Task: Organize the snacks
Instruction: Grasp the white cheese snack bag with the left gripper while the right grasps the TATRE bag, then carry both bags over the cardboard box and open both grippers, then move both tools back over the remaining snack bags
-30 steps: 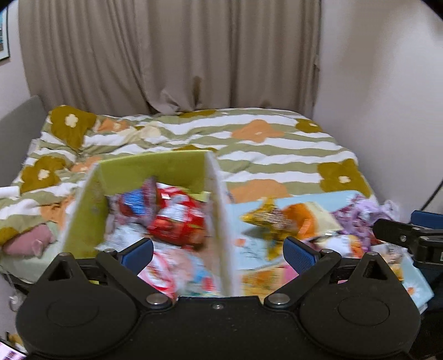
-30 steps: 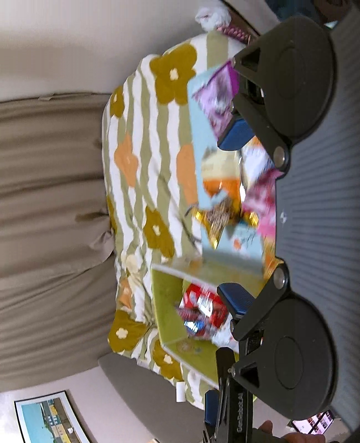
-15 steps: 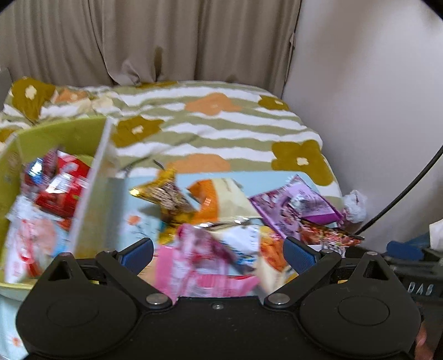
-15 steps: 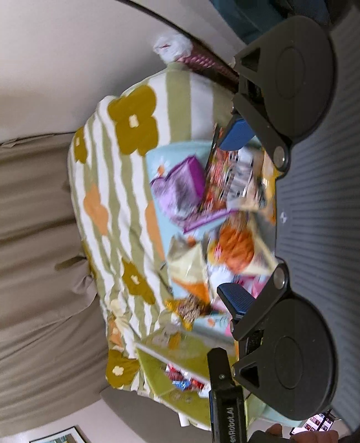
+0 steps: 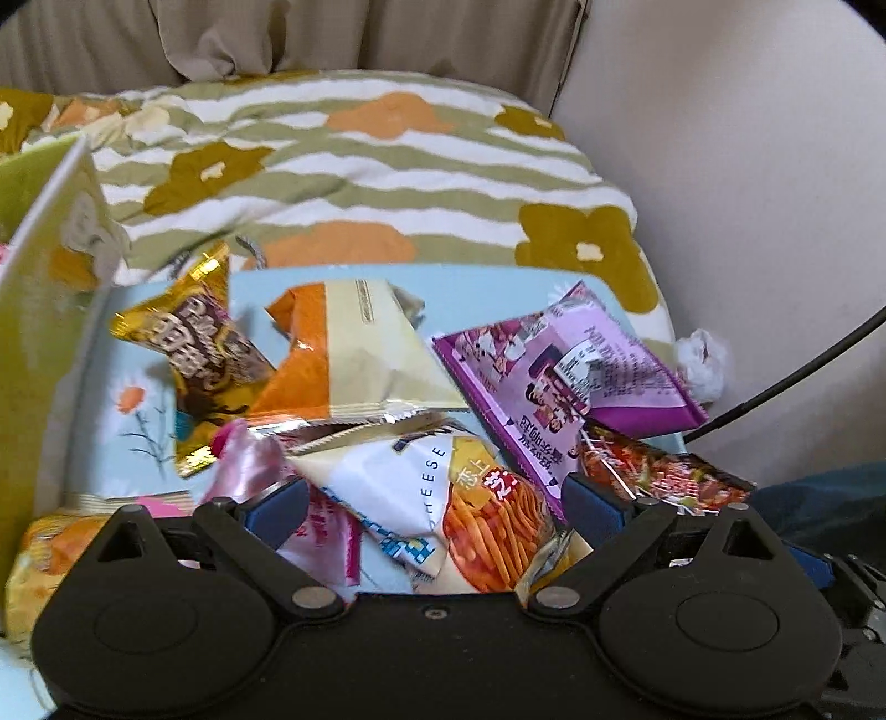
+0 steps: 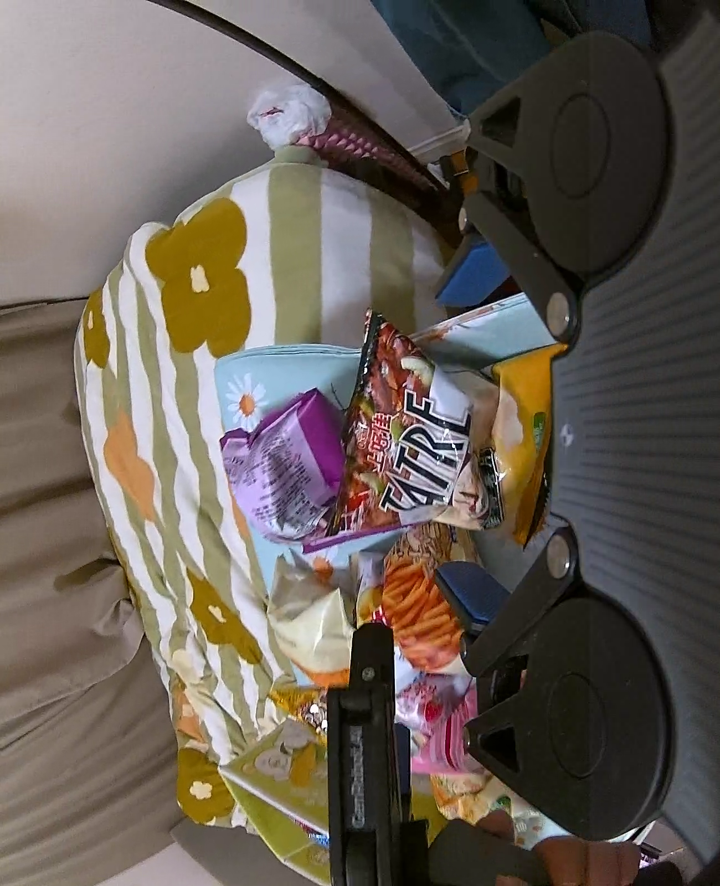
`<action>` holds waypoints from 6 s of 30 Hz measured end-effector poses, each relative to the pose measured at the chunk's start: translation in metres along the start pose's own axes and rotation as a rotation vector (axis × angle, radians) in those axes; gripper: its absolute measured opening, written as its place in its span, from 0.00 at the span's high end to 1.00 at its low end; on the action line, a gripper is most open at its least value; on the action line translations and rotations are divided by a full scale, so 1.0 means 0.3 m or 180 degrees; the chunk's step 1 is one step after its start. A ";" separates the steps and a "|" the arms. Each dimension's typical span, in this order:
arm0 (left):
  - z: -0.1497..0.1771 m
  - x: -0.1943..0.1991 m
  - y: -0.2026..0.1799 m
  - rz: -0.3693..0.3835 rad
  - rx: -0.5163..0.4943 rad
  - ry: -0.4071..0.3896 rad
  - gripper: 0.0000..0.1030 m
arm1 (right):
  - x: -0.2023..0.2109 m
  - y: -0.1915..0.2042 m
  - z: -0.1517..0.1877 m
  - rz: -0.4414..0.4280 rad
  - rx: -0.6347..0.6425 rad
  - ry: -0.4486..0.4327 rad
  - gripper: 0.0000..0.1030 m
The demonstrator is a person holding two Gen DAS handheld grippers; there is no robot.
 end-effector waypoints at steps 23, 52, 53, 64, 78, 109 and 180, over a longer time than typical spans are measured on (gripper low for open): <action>0.048 -0.070 -0.025 0.0145 -0.0330 0.0203 0.41 | -0.162 0.038 0.046 0.0056 0.0044 0.0222 0.00; 0.045 0.221 -0.067 -0.0112 -0.0436 -0.0499 0.42 | 0.005 0.076 0.071 -0.0314 0.0342 0.0073 0.23; 0.036 0.246 -0.063 -0.0131 -0.0411 -0.0549 0.42 | 0.019 0.083 0.062 -0.0345 0.0362 0.0054 0.23; -0.070 0.549 0.131 -0.0676 -0.0172 -0.1195 0.42 | 0.167 0.280 -0.128 -0.0762 0.0716 -0.0325 0.23; -0.192 0.707 0.684 -0.1016 0.0271 -0.1320 0.42 | 0.192 0.844 -0.295 -0.1301 0.1165 -0.0495 0.23; -0.297 0.459 1.205 -0.0432 0.0014 -0.0658 0.00 | -0.279 1.372 -0.408 -0.0737 0.0679 0.0019 0.22; 0.252 0.392 0.372 -0.1101 -0.0893 -0.0693 0.02 | 0.017 0.502 -0.039 -0.1219 0.0861 0.0272 0.00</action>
Point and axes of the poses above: each gripper's, at about its wrist camera, not at the fingertips, and x roughly against the way its jaws point, y to its left, z to its underside, the point moved 10 cm from there along -x, roughly the way its jaws point, and after that the axes turned 3 degrees about -y, right-handed, at the moved point
